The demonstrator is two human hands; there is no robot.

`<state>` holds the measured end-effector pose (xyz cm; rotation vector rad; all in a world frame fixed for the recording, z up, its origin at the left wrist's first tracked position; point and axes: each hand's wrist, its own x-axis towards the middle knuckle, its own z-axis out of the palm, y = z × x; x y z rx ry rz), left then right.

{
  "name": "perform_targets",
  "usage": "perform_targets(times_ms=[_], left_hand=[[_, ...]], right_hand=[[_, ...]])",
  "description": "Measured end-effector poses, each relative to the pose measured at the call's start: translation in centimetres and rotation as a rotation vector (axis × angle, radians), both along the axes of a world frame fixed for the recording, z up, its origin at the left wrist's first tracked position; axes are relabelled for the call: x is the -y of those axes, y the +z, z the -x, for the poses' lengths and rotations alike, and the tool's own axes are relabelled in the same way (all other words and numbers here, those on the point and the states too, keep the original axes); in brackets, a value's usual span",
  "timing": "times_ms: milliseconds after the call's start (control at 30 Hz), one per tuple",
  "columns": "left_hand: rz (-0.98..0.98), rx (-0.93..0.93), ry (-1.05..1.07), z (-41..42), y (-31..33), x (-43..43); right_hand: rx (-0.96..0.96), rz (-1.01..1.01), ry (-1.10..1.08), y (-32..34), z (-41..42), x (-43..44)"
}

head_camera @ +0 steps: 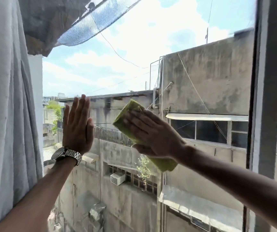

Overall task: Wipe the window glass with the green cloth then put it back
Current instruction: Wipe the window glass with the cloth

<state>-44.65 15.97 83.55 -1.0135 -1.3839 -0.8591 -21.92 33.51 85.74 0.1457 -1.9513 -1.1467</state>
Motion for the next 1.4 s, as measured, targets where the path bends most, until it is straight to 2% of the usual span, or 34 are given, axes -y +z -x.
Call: perform_targets(times_ms=[67, 200, 300, 367, 467, 533, 600, 700, 800, 933, 1000, 1133, 1200, 1267, 1333, 1400], left_hand=[[0.003, 0.015, -0.006, -0.2, 0.1, 0.0], [-0.007, 0.01, -0.008, -0.2, 0.1, -0.1], [-0.02, -0.003, -0.003, 0.3, 0.0, -0.4], [-0.029, -0.004, -0.004, 0.3, 0.0, -0.5], [-0.025, -0.011, 0.005, 0.2, 0.0, -0.3], [-0.013, 0.0, 0.018, 0.1, 0.0, -0.1], [-0.002, 0.014, 0.023, -0.1, -0.1, 0.0], [-0.006, 0.008, -0.002, 0.1, -0.3, -0.1], [-0.034, -0.016, 0.002, 0.6, -0.2, -0.3], [-0.039, -0.003, -0.007, 0.4, -0.1, -0.6], [-0.017, 0.037, 0.012, -0.2, 0.0, -0.5], [-0.116, 0.242, 0.048, -3.2, -1.2, 0.7], [-0.154, 0.347, -0.139, -5.9, -4.5, 0.8], [-0.11, 0.525, -0.323, -8.9, -8.4, 1.0], [-0.083, 0.78, -0.488, -11.1, -11.8, 1.2], [-0.055, 1.063, -0.619, -12.7, -13.5, 1.3]], right_hand=[[-0.183, 0.074, -0.041, 3.7, -2.4, -2.1], [-0.675, 0.465, 0.0, 11.3, -2.7, -1.8], [-0.876, 0.612, 0.055, 12.8, 0.6, 1.3], [-0.811, 0.551, 0.102, 11.7, 3.7, 3.2], [-0.433, 0.26, 0.113, 6.5, 7.8, 5.0], [-0.162, 0.154, 0.062, 1.9, 6.9, 4.8], [-0.057, 0.105, 0.013, -1.8, 3.5, 2.7], [-0.178, 0.117, -0.063, -2.0, -2.8, -2.1], [-0.43, 0.262, -0.096, 3.6, -5.3, -4.6], [-0.744, 0.595, -0.035, 9.8, -0.8, -0.6], [-0.706, 0.664, 0.018, 9.3, 3.3, 3.1], [-0.316, 0.488, -0.01, 1.4, 7.2, 7.8], [-0.235, 0.519, -0.038, -2.2, 6.8, 9.0], [-0.172, 0.484, -0.094, -3.6, 5.7, 10.3], [-0.186, 0.455, -0.14, -3.4, 4.7, 11.4], [-0.194, 0.517, -0.136, -2.9, 3.1, 12.2]])
